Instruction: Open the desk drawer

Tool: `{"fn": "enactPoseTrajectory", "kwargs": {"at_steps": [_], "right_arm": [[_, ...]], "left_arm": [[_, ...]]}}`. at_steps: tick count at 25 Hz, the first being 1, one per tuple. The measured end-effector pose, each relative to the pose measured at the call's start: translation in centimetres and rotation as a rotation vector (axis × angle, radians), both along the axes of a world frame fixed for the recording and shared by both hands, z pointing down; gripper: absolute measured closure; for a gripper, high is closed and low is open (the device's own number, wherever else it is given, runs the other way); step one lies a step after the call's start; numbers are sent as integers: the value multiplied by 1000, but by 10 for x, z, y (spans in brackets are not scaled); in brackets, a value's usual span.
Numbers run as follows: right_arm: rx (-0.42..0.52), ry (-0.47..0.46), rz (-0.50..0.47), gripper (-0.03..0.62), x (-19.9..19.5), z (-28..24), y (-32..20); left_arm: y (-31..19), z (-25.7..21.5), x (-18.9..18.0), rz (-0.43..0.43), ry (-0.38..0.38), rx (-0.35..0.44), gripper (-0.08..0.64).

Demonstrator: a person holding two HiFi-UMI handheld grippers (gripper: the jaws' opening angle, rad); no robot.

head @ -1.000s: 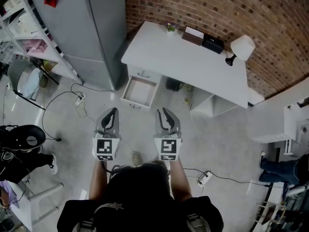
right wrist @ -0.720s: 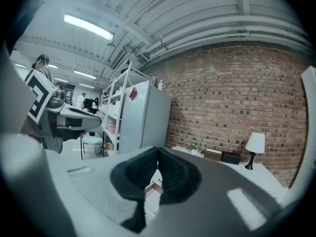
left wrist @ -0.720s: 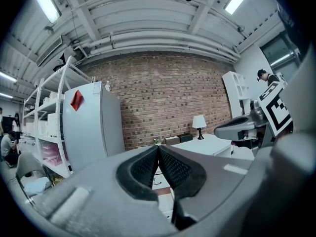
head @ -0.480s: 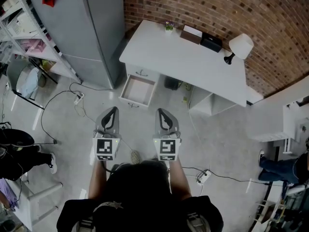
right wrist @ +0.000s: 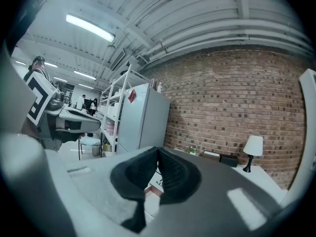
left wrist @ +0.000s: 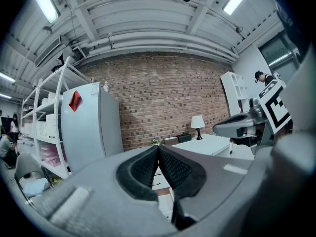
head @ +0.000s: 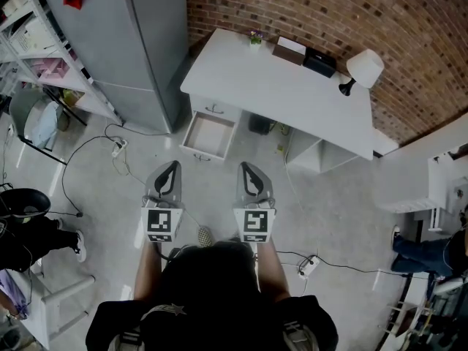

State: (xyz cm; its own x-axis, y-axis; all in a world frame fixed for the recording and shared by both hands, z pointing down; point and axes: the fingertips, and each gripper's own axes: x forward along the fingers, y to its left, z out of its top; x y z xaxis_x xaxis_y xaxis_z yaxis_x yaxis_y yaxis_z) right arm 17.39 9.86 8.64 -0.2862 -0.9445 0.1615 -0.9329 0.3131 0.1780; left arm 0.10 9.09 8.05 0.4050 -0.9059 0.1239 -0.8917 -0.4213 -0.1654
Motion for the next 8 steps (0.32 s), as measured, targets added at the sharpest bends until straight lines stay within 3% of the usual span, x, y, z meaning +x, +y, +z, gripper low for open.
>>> {"fn": "enactPoseTrajectory", "kwargs": {"at_steps": [8], "right_arm": [[4, 2, 2, 586, -1, 0, 4]], "left_arm": [[4, 0, -1, 1, 5, 1, 551]]}}
